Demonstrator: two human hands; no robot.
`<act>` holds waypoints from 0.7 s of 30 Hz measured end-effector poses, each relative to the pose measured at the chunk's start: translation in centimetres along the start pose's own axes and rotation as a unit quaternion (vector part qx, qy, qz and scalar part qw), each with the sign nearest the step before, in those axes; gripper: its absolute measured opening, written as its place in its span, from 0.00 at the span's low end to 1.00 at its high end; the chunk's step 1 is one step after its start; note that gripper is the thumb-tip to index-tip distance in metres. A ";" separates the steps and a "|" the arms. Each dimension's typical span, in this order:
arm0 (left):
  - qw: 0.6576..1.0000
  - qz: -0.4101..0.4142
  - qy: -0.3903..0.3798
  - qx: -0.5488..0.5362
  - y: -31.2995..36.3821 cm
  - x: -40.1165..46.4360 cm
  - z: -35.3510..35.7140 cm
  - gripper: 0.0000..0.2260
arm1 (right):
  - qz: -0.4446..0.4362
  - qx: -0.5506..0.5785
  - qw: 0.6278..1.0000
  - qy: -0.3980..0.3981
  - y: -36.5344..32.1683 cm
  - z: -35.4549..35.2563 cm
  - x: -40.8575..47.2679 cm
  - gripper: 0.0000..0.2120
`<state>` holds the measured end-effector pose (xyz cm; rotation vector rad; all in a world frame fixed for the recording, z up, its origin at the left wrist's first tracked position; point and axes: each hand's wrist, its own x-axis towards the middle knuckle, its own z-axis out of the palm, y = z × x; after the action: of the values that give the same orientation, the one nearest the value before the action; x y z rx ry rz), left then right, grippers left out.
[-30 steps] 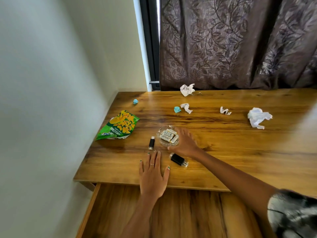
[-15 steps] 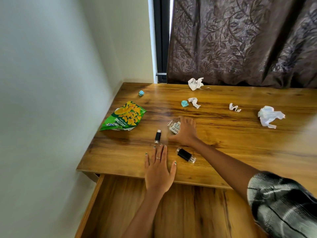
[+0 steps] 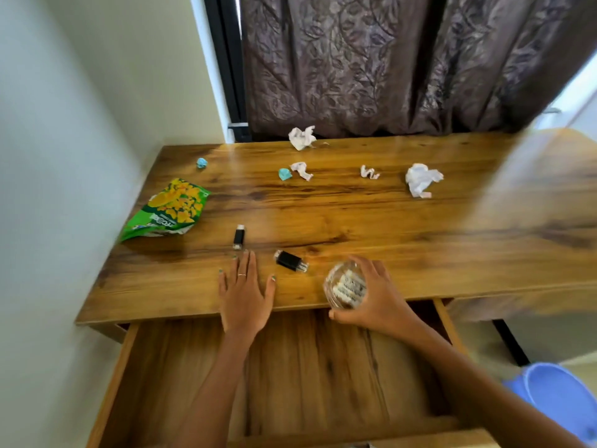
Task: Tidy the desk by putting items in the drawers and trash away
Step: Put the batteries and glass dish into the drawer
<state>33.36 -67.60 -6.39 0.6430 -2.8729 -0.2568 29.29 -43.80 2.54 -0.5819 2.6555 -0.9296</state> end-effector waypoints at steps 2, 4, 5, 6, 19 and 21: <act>1.000 0.001 0.005 -0.003 0.3 -0.2 0.0 0.35 | 0.021 -0.003 1.000 -0.019 2.0 0.9 -2.6 0.49; 1.000 0.002 0.008 -0.010 0.6 -0.7 0.0 0.34 | 0.049 -0.011 0.998 -0.032 4.1 2.1 -4.7 0.49; 1.000 0.005 0.014 -0.014 0.7 -1.1 0.1 0.34 | 0.063 -0.020 0.997 -0.034 5.1 2.8 -5.3 0.49; 1.000 0.010 0.020 -0.019 1.0 -1.7 0.2 0.34 | 0.079 -0.031 0.996 -0.037 6.0 3.4 -5.8 0.49; 0.934 0.248 0.082 -0.243 7.2 -11.2 2.7 0.18 | 0.189 -0.146 0.967 -0.090 10.9 6.9 -6.4 0.53; 0.935 0.268 -0.010 -0.231 7.7 -11.7 3.7 0.19 | 0.172 -0.208 0.958 -0.100 10.5 6.8 -6.3 0.50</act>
<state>39.86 -55.16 -10.07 -0.2265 -2.7116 -0.8096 34.42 -37.08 -8.61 -0.2593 2.6508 -0.2019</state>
